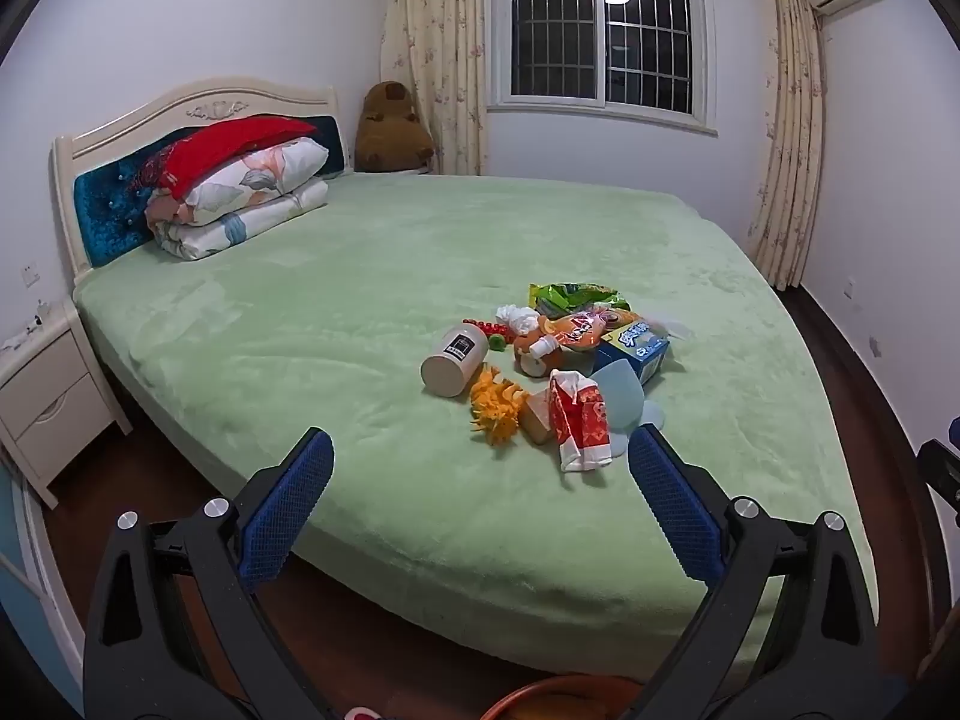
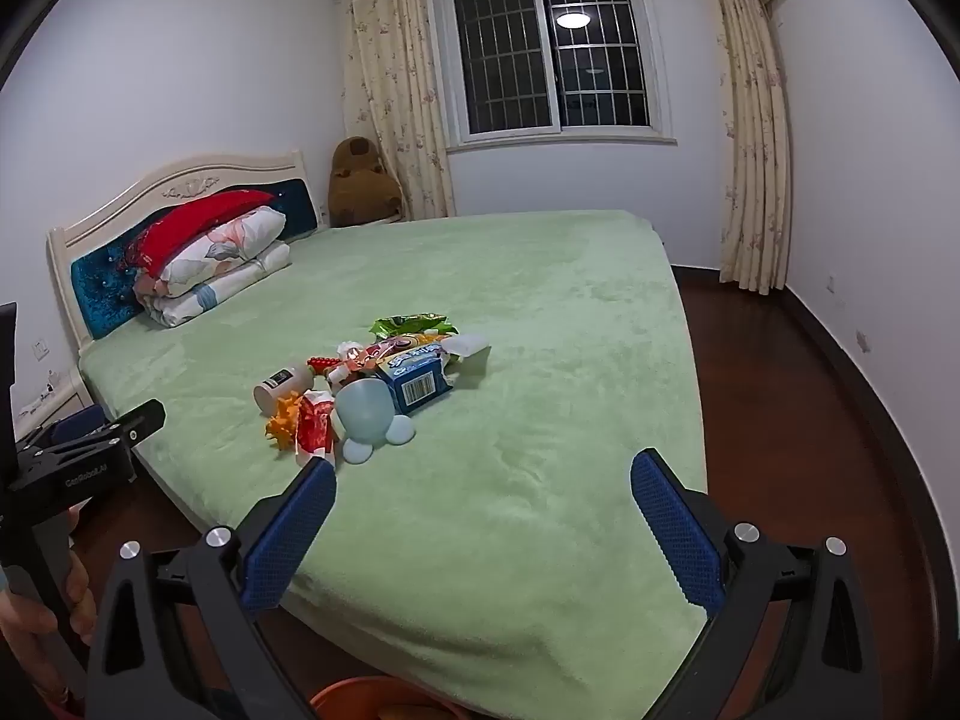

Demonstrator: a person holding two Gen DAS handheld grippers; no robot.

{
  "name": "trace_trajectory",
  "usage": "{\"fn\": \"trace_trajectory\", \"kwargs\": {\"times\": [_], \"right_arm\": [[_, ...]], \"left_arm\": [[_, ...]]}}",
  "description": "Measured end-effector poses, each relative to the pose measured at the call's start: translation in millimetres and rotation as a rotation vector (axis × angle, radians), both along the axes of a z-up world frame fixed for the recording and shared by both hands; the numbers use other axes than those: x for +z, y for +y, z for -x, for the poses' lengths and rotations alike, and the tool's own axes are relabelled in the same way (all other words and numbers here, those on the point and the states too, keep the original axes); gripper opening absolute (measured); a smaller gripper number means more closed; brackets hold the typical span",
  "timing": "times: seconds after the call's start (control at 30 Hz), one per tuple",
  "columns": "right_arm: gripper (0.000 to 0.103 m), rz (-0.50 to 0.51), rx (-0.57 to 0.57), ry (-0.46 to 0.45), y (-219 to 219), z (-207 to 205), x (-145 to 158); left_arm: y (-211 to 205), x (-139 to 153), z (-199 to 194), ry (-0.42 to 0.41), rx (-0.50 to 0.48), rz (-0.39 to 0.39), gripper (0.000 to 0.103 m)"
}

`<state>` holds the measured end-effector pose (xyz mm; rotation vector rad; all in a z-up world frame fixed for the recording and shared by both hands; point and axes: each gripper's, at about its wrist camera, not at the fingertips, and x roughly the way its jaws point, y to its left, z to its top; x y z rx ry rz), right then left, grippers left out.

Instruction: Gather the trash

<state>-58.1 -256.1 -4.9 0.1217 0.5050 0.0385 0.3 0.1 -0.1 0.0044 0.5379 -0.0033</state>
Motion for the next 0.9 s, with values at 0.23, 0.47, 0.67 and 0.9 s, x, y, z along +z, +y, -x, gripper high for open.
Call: {"fn": "trace_trajectory", "kwargs": {"times": [0.23,0.47,0.67,0.9], "right_arm": [[0.097,0.01,0.003,-0.004,0.3,1.2,0.4],[0.097,0.002,0.003,-0.002,1.9,3.4,0.9],[0.097,-0.005,0.006,-0.004,0.8,4.3,3.8],[0.097,-0.016,0.008,-0.001,-2.0,6.5,6.2]], "left_arm": [[0.4,3.4,2.7,-0.007,-0.011,-0.002,0.096],[1.3,-7.0,9.9,-0.008,-0.015,-0.003,0.096],[-3.3,1.7,5.4,0.008,-0.017,0.002,0.096],[-5.8,2.7,6.0,0.015,-0.019,0.005,0.096]]}}
